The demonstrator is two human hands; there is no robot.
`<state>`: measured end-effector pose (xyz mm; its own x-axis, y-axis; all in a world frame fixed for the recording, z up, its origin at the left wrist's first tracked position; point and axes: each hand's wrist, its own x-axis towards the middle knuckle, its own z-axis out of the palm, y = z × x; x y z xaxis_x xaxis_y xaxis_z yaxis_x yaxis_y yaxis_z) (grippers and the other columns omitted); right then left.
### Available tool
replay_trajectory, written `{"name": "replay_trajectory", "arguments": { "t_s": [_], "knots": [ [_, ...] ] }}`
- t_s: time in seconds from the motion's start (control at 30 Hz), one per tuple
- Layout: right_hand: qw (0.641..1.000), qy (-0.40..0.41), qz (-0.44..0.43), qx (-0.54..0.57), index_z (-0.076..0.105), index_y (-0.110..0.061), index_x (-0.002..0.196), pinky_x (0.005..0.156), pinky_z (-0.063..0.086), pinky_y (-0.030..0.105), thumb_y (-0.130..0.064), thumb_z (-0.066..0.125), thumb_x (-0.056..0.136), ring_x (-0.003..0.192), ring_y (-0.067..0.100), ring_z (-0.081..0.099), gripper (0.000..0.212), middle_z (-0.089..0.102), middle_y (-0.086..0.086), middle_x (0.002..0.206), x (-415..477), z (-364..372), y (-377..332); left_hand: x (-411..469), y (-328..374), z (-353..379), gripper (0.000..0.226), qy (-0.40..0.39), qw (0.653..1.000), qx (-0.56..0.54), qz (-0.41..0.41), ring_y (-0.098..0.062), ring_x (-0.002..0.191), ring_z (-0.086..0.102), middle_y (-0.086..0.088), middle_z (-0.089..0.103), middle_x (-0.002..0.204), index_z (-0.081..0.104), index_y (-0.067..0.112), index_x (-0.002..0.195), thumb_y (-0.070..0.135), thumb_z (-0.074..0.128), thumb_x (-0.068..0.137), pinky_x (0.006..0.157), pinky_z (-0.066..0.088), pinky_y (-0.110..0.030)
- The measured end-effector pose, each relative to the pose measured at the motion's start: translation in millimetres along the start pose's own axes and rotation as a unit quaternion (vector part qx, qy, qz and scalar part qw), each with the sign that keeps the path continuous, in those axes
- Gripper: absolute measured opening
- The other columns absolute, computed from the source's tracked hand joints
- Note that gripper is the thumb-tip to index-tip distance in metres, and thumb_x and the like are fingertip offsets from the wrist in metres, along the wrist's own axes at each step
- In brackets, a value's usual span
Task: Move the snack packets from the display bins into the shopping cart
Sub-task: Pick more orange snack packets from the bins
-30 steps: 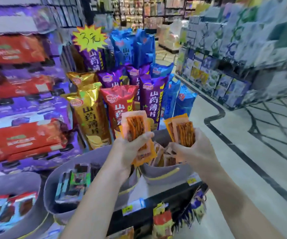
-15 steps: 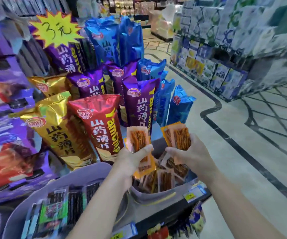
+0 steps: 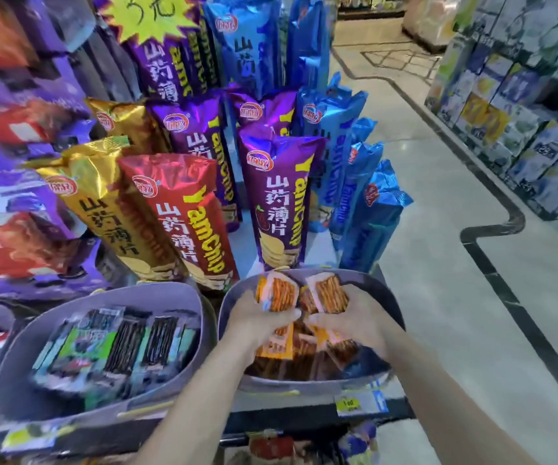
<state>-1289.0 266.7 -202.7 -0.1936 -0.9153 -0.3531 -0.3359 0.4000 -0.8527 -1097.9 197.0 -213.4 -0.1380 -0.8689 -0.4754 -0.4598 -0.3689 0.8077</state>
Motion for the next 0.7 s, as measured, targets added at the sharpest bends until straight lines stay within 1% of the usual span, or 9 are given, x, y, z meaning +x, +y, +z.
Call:
{"name": "replay_trajectory", "arguments": {
  "t_s": [0.07,0.13,0.2,0.27,0.33,0.43,0.5,0.57,0.7],
  "knots": [
    [0.999,-0.024,0.003,-0.029,0.078,-0.010,0.096,0.066,0.057,0.020,-0.015,0.088,0.081,0.069,0.003,0.070,0.019,0.080,0.002,0.086,4.7,2.1,5.1,1.8,-3.8,1.2,0.086,0.014,0.997,0.075,0.004,-0.026,0.118,0.068,-0.006,0.070,0.134,0.057,0.012,0.141,0.035,0.100,0.069,0.099,0.056,-0.038],
    [0.997,-0.047,0.004,-0.055,0.075,-0.017,0.085,0.054,0.049,0.011,-0.018,0.089,0.079,0.058,-0.005,0.066,0.015,0.075,-0.011,0.069,7.4,4.6,8.3,2.9,-6.5,2.0,0.111,0.003,0.990,0.139,-0.003,-0.026,0.130,0.062,-0.005,0.061,0.148,0.035,0.014,0.159,0.040,0.097,0.072,0.101,0.052,-0.035],
    [0.996,-0.046,0.001,-0.074,0.073,-0.019,0.079,0.056,0.050,0.013,-0.021,0.090,0.077,0.056,-0.006,0.064,0.017,0.072,-0.011,0.065,9.3,6.5,14.1,2.6,-7.4,2.8,0.119,-0.003,0.975,0.222,0.004,-0.028,0.137,0.057,-0.008,0.054,0.156,0.021,0.014,0.165,0.044,0.094,0.076,0.104,0.050,-0.036],
    [0.996,-0.035,0.012,-0.084,0.074,-0.019,0.077,0.068,0.058,0.026,-0.025,0.089,0.079,0.066,0.001,0.070,0.017,0.076,-0.007,0.071,9.2,7.5,18.4,-0.4,-8.5,3.8,0.110,0.013,0.955,0.295,0.020,-0.033,0.142,0.051,-0.011,0.045,0.160,0.026,0.016,0.161,0.047,0.091,0.078,0.108,0.047,-0.040],
    [0.993,-0.036,0.018,-0.113,0.074,-0.023,0.083,0.079,0.060,0.035,-0.032,0.086,0.082,0.076,0.009,0.074,0.015,0.078,-0.005,0.079,8.5,9.2,19.2,-3.7,-7.3,3.5,0.103,0.023,0.944,0.326,0.031,-0.034,0.147,0.044,-0.012,0.037,0.162,0.029,0.016,0.157,0.047,0.090,0.079,0.113,0.044,-0.044],
    [0.988,-0.025,0.010,-0.154,0.069,-0.035,0.087,0.085,0.058,0.036,-0.041,0.080,0.085,0.082,0.007,0.071,0.013,0.076,-0.011,0.085,6.9,10.4,17.7,-6.5,-7.3,1.7,0.097,0.036,0.932,0.358,0.056,-0.034,0.149,0.040,-0.012,0.038,0.159,0.031,0.017,0.153,0.046,0.089,0.080,0.115,0.043,-0.045],
    [0.984,-0.017,0.008,-0.175,0.069,-0.034,0.100,0.087,0.057,0.036,-0.047,0.077,0.086,0.091,0.012,0.072,0.020,0.076,-0.010,0.096,4.3,11.1,16.2,-10.2,-6.6,-1.6,0.097,0.041,0.926,0.367,0.083,-0.033,0.150,0.038,-0.012,0.038,0.159,0.028,0.017,0.156,0.047,0.085,0.084,0.118,0.042,-0.044],
    [0.973,0.005,0.014,-0.232,0.066,-0.029,0.119,0.091,0.056,0.036,-0.046,0.073,0.088,0.104,0.019,0.069,0.036,0.073,-0.002,0.113,3.2,12.1,15.0,-14.5,-5.3,-7.4,0.099,0.041,0.921,0.371,0.111,-0.031,0.152,0.036,-0.011,0.035,0.163,0.021,0.019,0.161,0.049,0.081,0.088,0.119,0.040,-0.043],
    [0.932,0.063,-0.008,-0.357,0.048,-0.024,0.146,0.101,0.051,0.036,-0.050,0.064,0.096,0.126,0.026,0.058,0.059,0.058,0.005,0.142,-8.2,18.8,10.2,-28.7,-2.7,-19.5,0.076,0.053,0.886,0.416,0.198,-0.026,0.147,0.040,-0.004,0.041,0.160,0.029,0.024,0.160,0.050,0.066,0.099,0.115,0.045,-0.040]
  ]
}}
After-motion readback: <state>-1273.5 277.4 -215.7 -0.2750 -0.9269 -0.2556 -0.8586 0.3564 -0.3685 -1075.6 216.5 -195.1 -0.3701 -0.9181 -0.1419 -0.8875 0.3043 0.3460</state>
